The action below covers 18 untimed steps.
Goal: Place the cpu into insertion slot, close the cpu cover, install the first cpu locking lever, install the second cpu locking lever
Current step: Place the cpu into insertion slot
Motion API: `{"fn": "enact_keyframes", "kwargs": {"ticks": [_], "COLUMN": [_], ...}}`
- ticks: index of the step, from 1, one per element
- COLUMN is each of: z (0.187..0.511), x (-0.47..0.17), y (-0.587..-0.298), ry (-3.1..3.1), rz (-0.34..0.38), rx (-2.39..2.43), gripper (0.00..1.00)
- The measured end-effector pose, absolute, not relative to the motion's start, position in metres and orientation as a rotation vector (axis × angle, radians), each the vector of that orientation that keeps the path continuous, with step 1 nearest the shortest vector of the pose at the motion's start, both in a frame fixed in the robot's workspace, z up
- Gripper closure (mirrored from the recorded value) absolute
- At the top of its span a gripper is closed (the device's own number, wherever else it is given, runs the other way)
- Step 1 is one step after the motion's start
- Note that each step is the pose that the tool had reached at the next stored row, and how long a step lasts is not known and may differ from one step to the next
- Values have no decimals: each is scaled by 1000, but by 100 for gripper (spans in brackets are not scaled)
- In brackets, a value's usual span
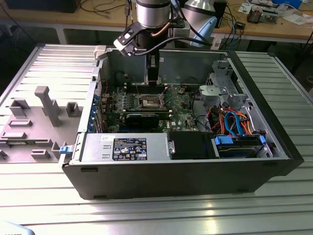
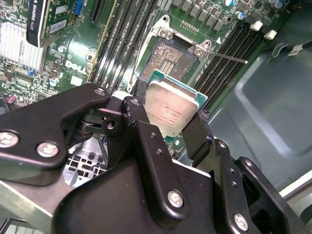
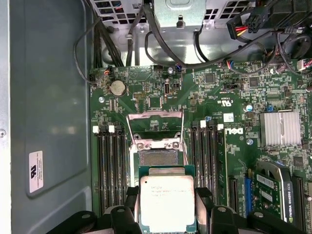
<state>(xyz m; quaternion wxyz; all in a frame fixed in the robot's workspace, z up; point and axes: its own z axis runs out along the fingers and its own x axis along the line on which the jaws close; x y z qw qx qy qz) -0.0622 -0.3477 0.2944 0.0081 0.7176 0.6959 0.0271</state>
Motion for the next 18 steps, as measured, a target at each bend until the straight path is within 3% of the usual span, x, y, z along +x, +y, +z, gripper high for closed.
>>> {"fn": "enact_keyframes", "kwargs": {"ticks": [18], "z": [291], "x": [-64], "y": [-348], "ry": [2175], "rz": [85], "rx": [2243], "gripper": [45]}}
